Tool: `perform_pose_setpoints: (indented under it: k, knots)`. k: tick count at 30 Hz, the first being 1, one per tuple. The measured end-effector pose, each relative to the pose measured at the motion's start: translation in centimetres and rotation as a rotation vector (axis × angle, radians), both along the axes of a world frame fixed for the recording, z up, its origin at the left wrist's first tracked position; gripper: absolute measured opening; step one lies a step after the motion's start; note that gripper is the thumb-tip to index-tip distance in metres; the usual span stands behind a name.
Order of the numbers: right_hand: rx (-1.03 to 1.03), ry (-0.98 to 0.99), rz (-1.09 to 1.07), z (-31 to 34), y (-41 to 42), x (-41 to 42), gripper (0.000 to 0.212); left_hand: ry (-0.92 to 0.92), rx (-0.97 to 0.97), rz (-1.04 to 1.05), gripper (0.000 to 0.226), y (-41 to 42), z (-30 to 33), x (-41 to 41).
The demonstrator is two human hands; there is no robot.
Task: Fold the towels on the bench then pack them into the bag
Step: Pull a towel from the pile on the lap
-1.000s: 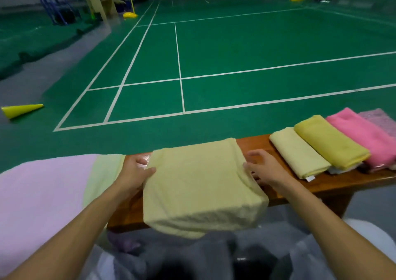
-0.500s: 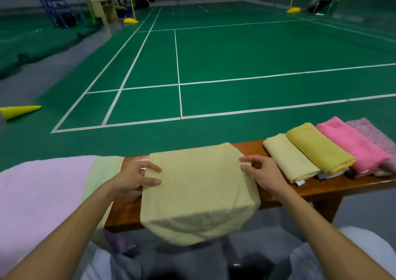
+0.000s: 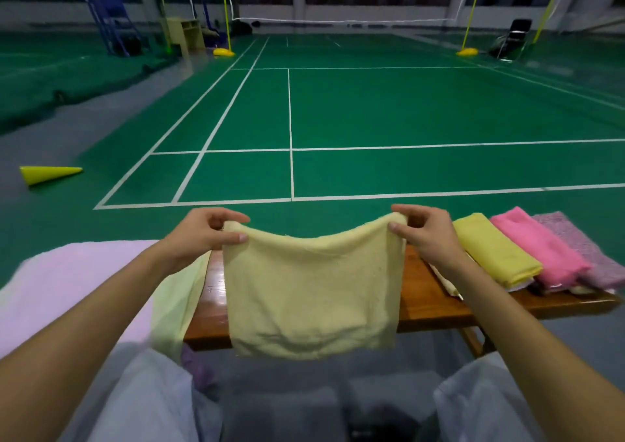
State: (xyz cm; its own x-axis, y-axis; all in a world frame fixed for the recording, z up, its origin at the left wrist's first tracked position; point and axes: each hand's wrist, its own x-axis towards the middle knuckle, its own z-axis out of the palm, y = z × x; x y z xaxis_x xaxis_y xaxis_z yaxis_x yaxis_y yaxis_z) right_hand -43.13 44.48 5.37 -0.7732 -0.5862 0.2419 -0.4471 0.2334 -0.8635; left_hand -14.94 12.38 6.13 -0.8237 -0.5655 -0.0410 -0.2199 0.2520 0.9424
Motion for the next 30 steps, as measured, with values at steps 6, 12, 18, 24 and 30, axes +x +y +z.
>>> perform_pose_setpoints:
  k: [6,12,18,24,30]
  knots:
    - [0.074,0.204,-0.035,6.2,-0.8,-1.3,0.05,0.067,-0.299,0.132,0.034,-1.4,4.3,-0.6]
    - [0.191,0.476,-0.137,9.7,-1.0,-1.9,0.044,0.079,-0.598,0.187,0.028,-1.2,9.0,-1.6]
    - [0.253,0.581,-0.285,11.3,-1.0,-2.4,0.037,0.121,-0.782,0.313,0.024,0.0,12.2,-2.9]
    - [0.273,0.651,-0.333,11.2,-0.7,-2.6,0.029,0.191,-0.729,0.335,0.021,0.6,12.4,-3.4]
    - [0.066,0.396,-0.184,10.1,0.1,-2.4,0.025,0.284,-0.522,0.221,0.02,1.6,10.7,-3.3]
